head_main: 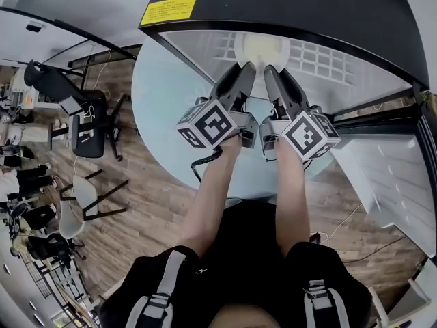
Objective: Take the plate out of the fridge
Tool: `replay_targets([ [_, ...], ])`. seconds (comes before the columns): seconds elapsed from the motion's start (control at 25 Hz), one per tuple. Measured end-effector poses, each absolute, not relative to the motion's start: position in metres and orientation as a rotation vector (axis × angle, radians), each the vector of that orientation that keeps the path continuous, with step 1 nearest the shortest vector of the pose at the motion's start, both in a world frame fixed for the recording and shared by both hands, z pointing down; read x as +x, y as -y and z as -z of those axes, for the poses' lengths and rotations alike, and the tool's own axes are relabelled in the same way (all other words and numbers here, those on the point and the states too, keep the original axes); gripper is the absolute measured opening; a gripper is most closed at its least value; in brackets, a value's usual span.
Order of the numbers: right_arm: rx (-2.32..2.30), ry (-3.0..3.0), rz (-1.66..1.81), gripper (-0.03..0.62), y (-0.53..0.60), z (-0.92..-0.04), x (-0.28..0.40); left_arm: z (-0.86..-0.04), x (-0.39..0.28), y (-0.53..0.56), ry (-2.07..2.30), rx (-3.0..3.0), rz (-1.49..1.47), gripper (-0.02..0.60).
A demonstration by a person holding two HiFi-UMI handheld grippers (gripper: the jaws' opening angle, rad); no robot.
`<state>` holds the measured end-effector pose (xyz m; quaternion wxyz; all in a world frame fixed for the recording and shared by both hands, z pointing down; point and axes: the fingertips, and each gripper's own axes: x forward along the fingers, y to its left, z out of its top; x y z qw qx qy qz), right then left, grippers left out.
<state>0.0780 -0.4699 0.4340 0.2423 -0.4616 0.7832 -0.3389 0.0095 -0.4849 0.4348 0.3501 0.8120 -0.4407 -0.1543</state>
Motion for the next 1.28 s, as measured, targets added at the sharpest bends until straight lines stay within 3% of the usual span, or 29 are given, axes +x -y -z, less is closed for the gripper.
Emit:
replay_targets([
  [0.44,-1.287,-2.144,0.959,0.123,0.465,-0.435,0.08,-0.435,0.015,0.474,1.192,2.159,0.281,0.14],
  [1.28,-1.242,-2.198,0.812,0.098,0.399,-0.39,0.099,-0.401,0.034,0.406,1.166,2.211,0.354,0.153],
])
